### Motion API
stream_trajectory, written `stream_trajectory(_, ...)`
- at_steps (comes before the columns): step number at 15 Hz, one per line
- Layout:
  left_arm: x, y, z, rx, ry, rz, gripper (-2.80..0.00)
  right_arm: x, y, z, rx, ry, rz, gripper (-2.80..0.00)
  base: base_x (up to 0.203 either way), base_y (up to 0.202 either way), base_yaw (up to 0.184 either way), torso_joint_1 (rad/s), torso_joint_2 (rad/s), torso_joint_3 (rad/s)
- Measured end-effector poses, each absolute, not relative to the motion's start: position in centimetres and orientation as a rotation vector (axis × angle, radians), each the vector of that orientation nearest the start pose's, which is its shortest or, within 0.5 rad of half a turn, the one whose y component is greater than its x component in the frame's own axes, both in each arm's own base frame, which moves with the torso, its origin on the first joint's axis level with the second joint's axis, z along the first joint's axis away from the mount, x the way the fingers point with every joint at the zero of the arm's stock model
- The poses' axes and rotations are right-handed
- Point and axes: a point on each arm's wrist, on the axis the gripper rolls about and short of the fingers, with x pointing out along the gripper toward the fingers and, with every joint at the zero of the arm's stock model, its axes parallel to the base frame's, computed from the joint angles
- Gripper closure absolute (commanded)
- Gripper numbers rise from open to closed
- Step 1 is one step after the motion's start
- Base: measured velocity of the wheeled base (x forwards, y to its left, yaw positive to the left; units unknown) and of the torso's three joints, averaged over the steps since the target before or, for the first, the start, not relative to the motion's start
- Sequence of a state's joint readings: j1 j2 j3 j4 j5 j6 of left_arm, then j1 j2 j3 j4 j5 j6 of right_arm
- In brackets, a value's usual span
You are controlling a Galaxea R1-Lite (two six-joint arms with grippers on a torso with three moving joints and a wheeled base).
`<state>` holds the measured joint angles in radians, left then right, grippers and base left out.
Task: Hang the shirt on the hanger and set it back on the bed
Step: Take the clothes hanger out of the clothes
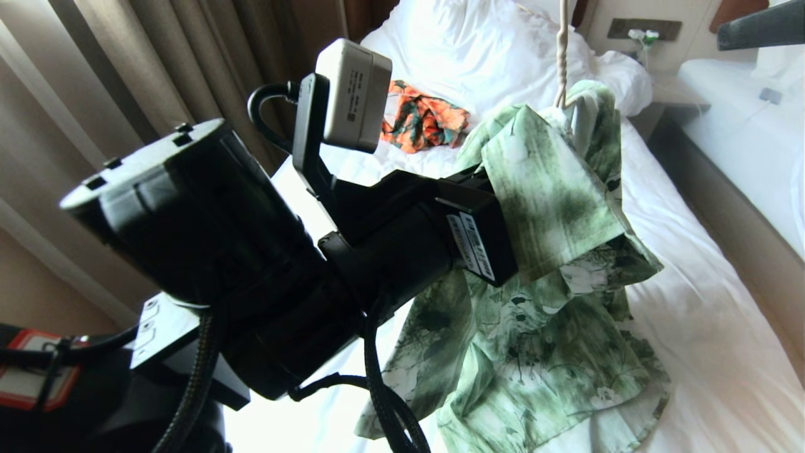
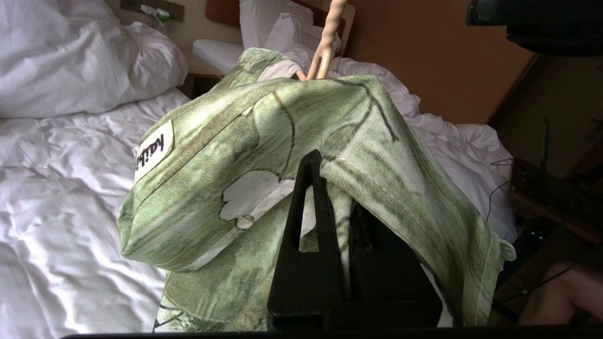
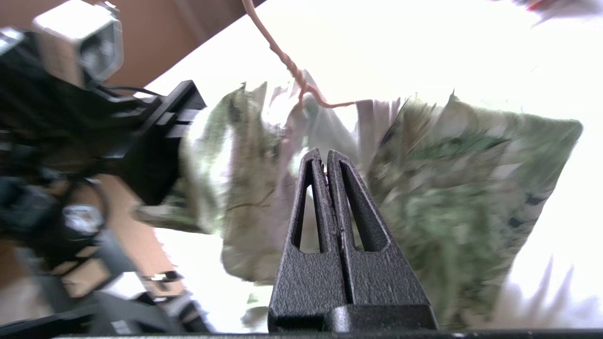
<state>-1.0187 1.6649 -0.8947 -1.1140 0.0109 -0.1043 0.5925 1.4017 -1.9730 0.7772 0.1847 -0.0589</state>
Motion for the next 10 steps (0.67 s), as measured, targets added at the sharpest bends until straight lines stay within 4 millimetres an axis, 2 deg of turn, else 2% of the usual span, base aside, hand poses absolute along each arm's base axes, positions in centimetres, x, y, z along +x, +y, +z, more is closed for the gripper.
stream_trajectory(1, 15.9, -25.8, 26.6, -0.272, -0.262, -1.014, 0.0, 12.9, 9.4, 43.2, -0.136, 0.175, 0.766, -2.8, 0.0, 0.0, 0.0, 0.0, 0.0, 0.0)
stream_trajectory(6, 15.9, -25.8, 26.7, -0.273, -0.263, -1.015, 0.0, 14.0, 11.2, 42.8, -0.284, 0.125, 0.745, -2.8, 0.0, 0.0, 0.0, 0.0, 0.0, 0.0)
stream_trajectory(10, 15.9, -25.9, 26.7, -0.274, -0.261, -1.016, 0.0, 15.2, 13.3, 42.7, -0.291, 0.082, 0.757, -2.8, 0.0, 0.0, 0.0, 0.0, 0.0, 0.0)
